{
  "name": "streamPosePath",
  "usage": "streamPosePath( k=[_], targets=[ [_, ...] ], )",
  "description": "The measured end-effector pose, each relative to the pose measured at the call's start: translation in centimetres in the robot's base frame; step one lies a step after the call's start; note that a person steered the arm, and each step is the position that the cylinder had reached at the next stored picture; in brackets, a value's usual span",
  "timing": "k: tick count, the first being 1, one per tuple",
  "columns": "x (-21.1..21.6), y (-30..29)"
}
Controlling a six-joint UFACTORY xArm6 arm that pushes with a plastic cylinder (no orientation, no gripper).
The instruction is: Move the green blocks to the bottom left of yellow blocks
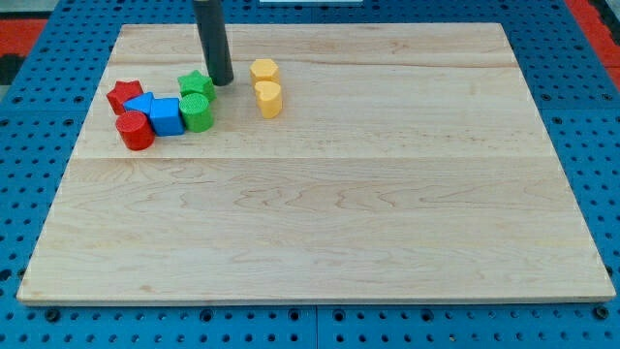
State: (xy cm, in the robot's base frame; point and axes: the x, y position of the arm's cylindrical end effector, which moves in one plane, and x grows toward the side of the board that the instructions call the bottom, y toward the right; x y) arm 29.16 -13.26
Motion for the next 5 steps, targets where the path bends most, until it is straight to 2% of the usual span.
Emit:
streamPosePath(
  k=[1,3,4,5],
  targets=[
    [-0.8,-1.3],
    [5.8,-3.9],
    [7.9,-3.4],
    [11.8,-3.0]
  ],
)
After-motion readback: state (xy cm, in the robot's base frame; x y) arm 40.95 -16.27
